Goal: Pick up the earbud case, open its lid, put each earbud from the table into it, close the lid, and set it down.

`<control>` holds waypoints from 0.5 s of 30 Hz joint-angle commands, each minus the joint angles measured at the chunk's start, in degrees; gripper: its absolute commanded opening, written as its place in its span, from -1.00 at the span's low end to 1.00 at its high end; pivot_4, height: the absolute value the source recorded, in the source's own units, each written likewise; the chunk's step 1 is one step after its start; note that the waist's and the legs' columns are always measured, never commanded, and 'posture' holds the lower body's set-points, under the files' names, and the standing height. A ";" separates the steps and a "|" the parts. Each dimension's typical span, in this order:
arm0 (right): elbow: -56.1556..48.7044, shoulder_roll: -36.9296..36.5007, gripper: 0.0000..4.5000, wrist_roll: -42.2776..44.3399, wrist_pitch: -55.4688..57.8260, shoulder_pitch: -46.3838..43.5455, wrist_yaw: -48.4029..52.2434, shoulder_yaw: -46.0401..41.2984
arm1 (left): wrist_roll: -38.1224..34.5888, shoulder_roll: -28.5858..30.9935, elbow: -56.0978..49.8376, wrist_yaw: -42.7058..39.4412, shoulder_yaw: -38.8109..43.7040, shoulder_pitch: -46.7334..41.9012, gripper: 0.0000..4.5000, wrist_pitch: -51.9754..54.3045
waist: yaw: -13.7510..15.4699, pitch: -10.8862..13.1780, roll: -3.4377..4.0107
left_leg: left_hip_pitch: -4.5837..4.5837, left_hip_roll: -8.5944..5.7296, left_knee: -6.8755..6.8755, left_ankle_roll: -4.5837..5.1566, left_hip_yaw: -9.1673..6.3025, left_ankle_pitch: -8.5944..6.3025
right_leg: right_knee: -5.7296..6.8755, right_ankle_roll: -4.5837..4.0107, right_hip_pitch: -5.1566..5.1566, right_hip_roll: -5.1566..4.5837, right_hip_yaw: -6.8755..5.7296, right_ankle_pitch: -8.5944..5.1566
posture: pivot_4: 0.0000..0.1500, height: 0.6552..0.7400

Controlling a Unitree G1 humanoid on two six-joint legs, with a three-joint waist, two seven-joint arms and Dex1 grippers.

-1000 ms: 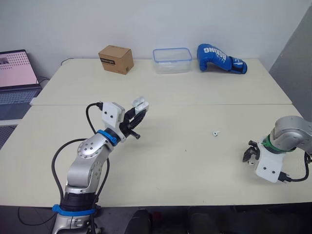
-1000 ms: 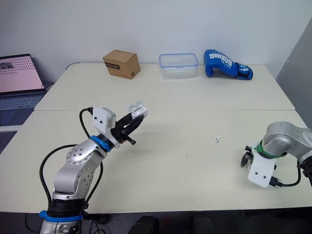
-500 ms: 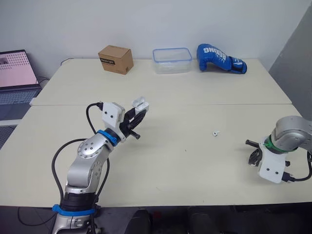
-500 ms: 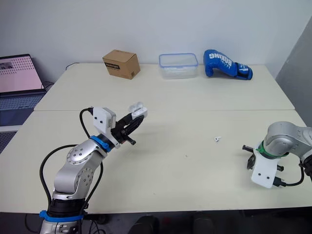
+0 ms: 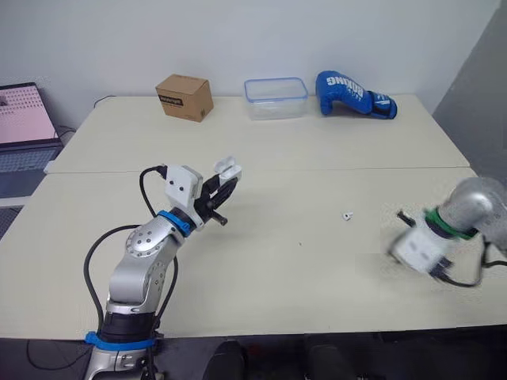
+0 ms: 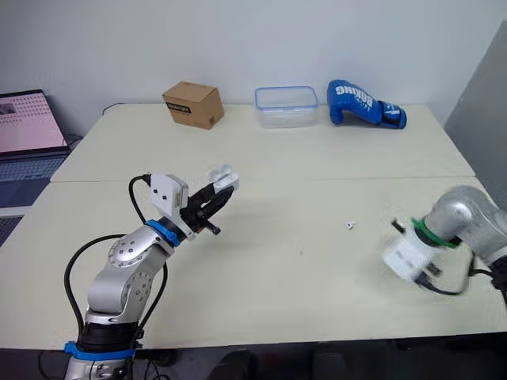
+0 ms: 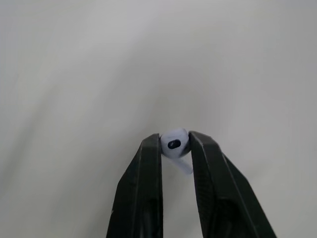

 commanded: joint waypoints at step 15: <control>-27.81 47.55 -0.80 32.41 59.93 -2.90 -63.32 -31.63 | 3.81 -8.82 11.45 -1.91 -6.79 -12.20 -0.66 -10.01 | 0.32 -0.04 -0.08 | -0.24 -0.18 -0.01 0.01 -0.21 -0.01 | 0.25 0.02 -0.22 0.06 -0.15 0.00 | 1.00 1.00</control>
